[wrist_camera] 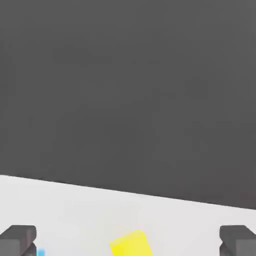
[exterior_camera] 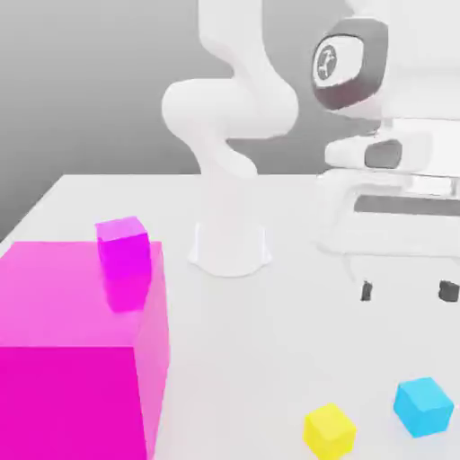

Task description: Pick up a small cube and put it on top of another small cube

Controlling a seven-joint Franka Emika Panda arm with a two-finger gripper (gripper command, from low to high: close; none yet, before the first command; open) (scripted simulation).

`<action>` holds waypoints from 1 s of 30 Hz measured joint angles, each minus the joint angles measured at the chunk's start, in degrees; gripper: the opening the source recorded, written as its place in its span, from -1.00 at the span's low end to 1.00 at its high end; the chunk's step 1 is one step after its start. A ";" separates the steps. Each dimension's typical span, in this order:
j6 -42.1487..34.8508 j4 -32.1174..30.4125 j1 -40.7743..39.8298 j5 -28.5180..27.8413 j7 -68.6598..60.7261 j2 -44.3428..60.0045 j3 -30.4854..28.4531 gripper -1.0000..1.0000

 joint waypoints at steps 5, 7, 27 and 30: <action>3.57 -0.77 2.95 -0.55 3.09 9.69 1.28 0.00; 5.11 -1.12 4.09 -0.05 3.81 13.37 2.19 0.00; 4.88 -2.52 2.48 4.29 6.20 12.42 0.32 -1.00; 2.84 -4.19 -1.14 8.92 9.27 8.01 -2.30 -1.00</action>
